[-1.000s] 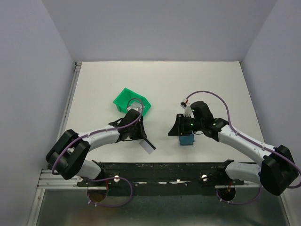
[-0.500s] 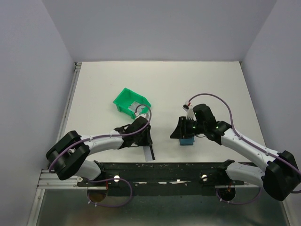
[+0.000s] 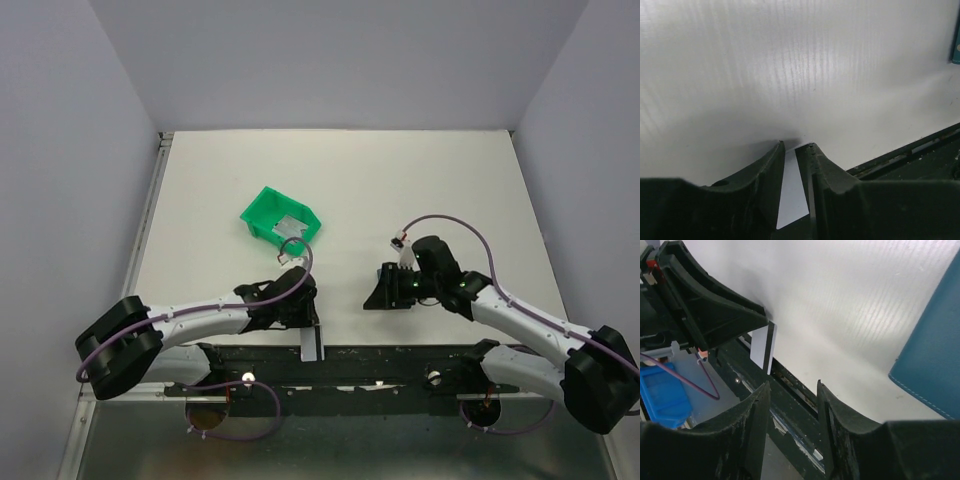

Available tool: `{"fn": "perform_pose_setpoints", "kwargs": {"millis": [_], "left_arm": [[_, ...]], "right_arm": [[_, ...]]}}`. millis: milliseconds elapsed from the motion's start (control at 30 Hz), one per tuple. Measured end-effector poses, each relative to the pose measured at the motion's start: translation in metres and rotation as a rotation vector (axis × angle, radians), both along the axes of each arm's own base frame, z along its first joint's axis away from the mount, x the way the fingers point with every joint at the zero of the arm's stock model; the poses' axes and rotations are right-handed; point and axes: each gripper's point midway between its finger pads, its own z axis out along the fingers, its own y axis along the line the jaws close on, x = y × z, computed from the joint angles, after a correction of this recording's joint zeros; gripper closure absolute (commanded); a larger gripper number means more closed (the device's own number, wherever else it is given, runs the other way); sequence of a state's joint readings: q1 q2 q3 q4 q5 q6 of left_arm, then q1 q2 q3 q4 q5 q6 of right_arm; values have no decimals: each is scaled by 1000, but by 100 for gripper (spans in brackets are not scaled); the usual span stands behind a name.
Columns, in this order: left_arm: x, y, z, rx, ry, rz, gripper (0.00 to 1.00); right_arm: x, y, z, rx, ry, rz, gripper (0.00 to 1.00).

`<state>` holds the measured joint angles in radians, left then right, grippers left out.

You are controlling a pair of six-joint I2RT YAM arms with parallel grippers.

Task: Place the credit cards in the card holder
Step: Move the credit card to the corner of the board, then pick up the credit card at the corner of the board.

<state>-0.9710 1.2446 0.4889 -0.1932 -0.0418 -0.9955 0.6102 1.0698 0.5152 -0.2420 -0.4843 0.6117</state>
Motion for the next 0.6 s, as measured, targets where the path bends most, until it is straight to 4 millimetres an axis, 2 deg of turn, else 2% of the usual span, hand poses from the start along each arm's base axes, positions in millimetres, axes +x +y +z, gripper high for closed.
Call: {"fn": "perform_pose_setpoints", "kwargs": {"millis": [67, 167, 267, 367, 400, 500, 600], "left_arm": [[2, 7, 3, 32, -11, 18, 52], [7, 16, 11, 73, -37, 38, 51], [13, 17, 24, 77, -72, 47, 60], [15, 18, 32, 60, -96, 54, 73], [14, 19, 31, 58, -97, 52, 78], [2, 31, 18, 69, -83, 48, 83], [-14, 46, -1, 97, -52, 32, 86]], "right_arm": [[-5, 4, 2, 22, 2, 5, 48], [-19, 16, 6, 54, 10, 33, 48], [-39, 32, 5, 83, 35, 67, 47], [-65, 46, -10, 84, 88, 88, 42], [-74, 49, -17, 78, 112, 89, 40], [-96, 54, -39, 43, 172, 77, 36], [-105, 65, -50, 31, 202, 61, 36]]}}
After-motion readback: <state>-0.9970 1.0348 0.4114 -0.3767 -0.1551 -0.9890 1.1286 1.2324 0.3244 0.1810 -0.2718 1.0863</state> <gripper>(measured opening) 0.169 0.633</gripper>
